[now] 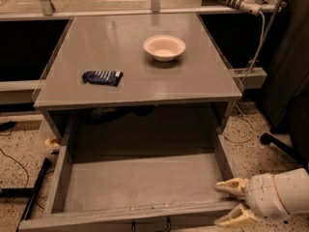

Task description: Open top drawer

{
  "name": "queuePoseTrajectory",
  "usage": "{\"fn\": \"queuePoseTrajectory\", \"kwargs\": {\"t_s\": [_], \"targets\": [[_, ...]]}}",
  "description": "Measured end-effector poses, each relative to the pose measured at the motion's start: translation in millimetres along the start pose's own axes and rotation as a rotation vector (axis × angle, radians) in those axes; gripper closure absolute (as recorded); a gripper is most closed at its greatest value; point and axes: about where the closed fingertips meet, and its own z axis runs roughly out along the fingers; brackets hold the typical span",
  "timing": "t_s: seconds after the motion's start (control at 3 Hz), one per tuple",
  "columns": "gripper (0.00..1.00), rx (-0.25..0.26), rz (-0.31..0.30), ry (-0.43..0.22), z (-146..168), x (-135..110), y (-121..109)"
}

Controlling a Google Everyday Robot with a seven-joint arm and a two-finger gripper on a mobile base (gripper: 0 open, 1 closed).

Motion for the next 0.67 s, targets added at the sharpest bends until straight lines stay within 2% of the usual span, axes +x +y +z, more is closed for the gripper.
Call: {"fn": "queuePoseTrajectory", "kwargs": {"t_s": [0.33,0.67], "targets": [[0.00,0.000,0.000,0.000,0.0,0.0,0.0],[0.00,0.000,0.000,0.000,0.0,0.0,0.0]]}}
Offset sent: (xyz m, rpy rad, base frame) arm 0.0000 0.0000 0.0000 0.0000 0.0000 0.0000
